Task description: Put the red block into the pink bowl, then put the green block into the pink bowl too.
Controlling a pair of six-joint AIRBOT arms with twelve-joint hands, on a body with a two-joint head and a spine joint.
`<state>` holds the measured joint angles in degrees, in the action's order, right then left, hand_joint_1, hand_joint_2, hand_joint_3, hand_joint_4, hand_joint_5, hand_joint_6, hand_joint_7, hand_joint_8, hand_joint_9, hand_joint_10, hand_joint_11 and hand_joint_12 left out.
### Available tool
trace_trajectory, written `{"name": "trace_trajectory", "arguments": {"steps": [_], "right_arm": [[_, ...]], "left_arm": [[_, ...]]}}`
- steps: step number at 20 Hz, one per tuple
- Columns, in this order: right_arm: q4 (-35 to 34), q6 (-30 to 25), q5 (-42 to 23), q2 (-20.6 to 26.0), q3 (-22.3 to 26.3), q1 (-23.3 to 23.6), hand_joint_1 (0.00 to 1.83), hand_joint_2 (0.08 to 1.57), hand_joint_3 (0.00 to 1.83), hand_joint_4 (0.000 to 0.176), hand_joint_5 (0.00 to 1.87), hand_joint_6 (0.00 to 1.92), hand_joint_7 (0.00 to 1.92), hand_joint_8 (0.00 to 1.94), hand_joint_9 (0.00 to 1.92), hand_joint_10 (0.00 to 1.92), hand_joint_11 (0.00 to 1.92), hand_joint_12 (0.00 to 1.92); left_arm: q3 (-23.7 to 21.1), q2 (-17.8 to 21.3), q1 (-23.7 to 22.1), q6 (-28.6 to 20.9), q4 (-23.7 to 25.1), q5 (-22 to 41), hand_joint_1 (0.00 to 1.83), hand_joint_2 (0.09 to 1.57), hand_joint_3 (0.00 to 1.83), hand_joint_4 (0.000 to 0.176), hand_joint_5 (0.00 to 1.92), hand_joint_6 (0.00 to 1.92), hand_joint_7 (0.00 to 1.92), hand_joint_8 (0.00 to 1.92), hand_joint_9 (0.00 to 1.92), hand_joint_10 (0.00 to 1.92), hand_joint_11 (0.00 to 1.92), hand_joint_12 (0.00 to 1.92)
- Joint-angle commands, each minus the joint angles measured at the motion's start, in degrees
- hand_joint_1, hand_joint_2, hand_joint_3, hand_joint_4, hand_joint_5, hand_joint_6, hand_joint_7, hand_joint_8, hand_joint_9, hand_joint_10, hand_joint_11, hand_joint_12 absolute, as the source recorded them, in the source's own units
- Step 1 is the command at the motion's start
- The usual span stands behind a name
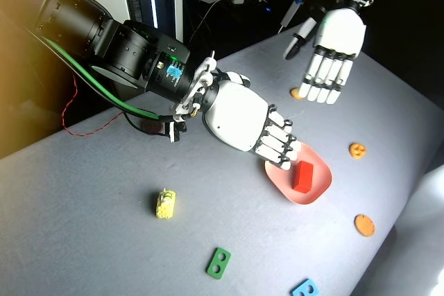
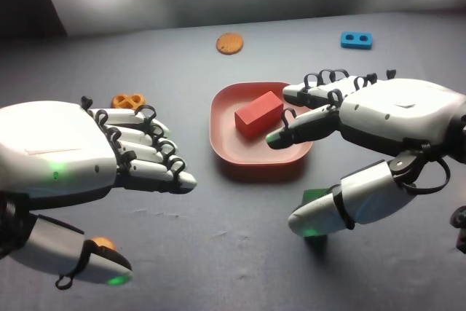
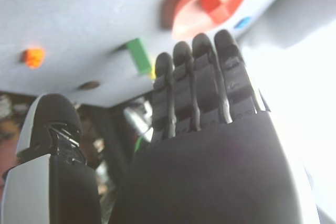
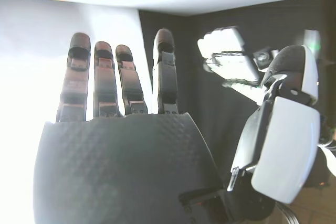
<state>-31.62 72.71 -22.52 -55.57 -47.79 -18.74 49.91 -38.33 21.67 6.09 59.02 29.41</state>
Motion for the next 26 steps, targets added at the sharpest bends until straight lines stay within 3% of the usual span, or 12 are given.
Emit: {"name": "trace_trajectory", "arguments": {"steps": [1, 5, 6, 11, 12, 14, 18, 19, 20, 21, 22, 26], "right_arm": [[0.3, -0.3, -5.9, 0.1, -0.5, 0.6, 0.58, 0.75, 0.00, 0.176, 0.59, 0.00, 0.00, 0.00, 0.00, 0.00, 0.00, 0.15], [0.2, 1.2, -6.4, -1.0, -1.6, 0.7, 0.74, 0.78, 0.01, 0.171, 0.69, 0.03, 0.00, 0.00, 0.00, 0.00, 0.00, 0.00], [0.2, 1.9, -6.5, -1.3, -1.9, 0.7, 0.76, 0.79, 0.01, 0.135, 0.74, 0.04, 0.00, 0.00, 0.00, 0.00, 0.00, 0.00], [-3.3, 2.1, -6.5, -2.3, -3.0, 0.7, 0.80, 0.81, 0.00, 0.087, 0.84, 0.04, 0.00, 0.00, 0.00, 0.00, 0.00, 0.00], [-5.6, 2.2, -6.1, -2.3, -3.0, 0.6, 0.82, 0.82, 0.01, 0.061, 0.85, 0.03, 0.00, 0.00, 0.00, 0.00, 0.00, 0.00], [-8.5, 2.3, -5.8, -2.3, -2.9, 0.4, 0.83, 0.81, 0.00, 0.043, 0.89, 0.04, 0.02, 0.01, 0.00, 0.00, 0.00, 0.00], [-9.5, 4.0, -5.4, -0.9, -0.8, -0.7, 0.85, 0.79, 0.00, 0.066, 0.89, 0.04, 0.03, 0.01, 0.00, 0.00, 0.00, 0.00], [-9.5, 4.7, -5.4, -0.7, -0.4, -0.7, 0.92, 0.79, 0.00, 0.088, 0.91, 0.04, 0.03, 0.01, 0.00, 0.00, 0.00, 0.00], [-9.5, 5.2, -5.4, -0.6, -0.3, -0.7, 0.92, 0.79, 0.00, 0.088, 0.91, 0.04, 0.03, 0.01, 0.00, 0.00, 0.00, 0.00], [-9.5, 5.5, -5.4, -0.5, -0.3, -0.9, 0.99, 0.77, 0.00, 0.061, 0.93, 0.04, 0.04, 0.01, 0.00, 0.00, 0.00, 0.00], [-9.5, 6.0, -5.4, -0.4, -0.3, -1.2, 0.99, 0.77, 0.00, 0.070, 0.93, 0.03, 0.04, 0.00, 0.00, 0.00, 0.00, 0.00], [-9.4, 6.7, -5.7, -0.2, -0.3, -2.0, 0.99, 0.78, 0.00, 0.066, 0.91, 0.02, 0.04, 0.00, 0.00, 0.00, 0.00, 0.00]], "left_arm": [[-0.3, 0.7, -0.6, -0.1, -1.6, 3.5, 0.32, 1.17, 0.00, 0.000, 0.31, 0.00, 0.31, 0.00, 0.23, 0.00, 0.00, 0.31], [-0.3, 0.7, -0.6, -0.1, -1.3, 3.5, 0.37, 1.16, 0.00, 0.000, 0.33, 0.00, 0.32, 0.00, 0.25, 0.00, 0.00, 0.41], [-0.3, 0.7, -0.7, -0.1, -1.4, 3.5, 0.31, 1.19, 0.01, 0.000, 0.33, 0.01, 0.32, 0.01, 0.24, 0.00, 0.00, 0.35], [-0.2, 0.6, -0.8, 0.3, -1.4, 3.6, 0.47, 1.15, 0.00, 0.000, 0.33, 0.01, 0.33, 0.00, 0.25, 0.00, 0.00, 0.39], [-0.2, 0.6, -0.8, 0.3, -1.5, 3.6, 0.48, 1.16, 0.00, 0.000, 0.30, 0.00, 0.30, 0.00, 0.23, 0.00, 0.00, 0.36], [-0.2, 0.6, -0.9, 0.3, -1.7, 3.6, 0.37, 1.19, 0.01, 0.000, 0.28, 0.01, 0.28, 0.01, 0.22, 0.01, 0.00, 0.34], [-0.4, 0.6, -0.9, 0.7, -1.8, 3.6, 0.43, 1.18, 0.00, 0.000, 0.34, 0.01, 0.33, 0.01, 0.26, 0.01, 0.00, 0.40], [-0.4, 0.6, -0.9, 0.7, -1.8, 3.6, 0.45, 1.17, 0.00, 0.000, 0.38, 0.01, 0.37, 0.01, 0.29, 0.01, 0.00, 0.49], [-0.3, 0.6, -0.9, 0.7, -1.8, 3.5, 0.45, 1.17, 0.00, 0.000, 0.38, 0.01, 0.37, 0.01, 0.29, 0.01, 0.00, 0.49], [-0.3, 0.6, -1.0, 0.8, -1.8, 3.5, 0.45, 1.18, 0.00, 0.000, 0.38, 0.00, 0.39, 0.01, 0.32, 0.01, 0.00, 0.56], [-0.3, 0.6, -1.0, 0.8, -1.8, 3.5, 0.37, 1.21, 0.01, 0.000, 0.30, 0.00, 0.31, 0.00, 0.25, 0.00, 0.00, 0.40], [-0.2, 0.6, -1.0, 0.9, -1.8, 3.5, 0.45, 1.17, 0.00, 0.000, 0.34, 0.00, 0.35, 0.01, 0.29, 0.01, 0.00, 0.48]]}}
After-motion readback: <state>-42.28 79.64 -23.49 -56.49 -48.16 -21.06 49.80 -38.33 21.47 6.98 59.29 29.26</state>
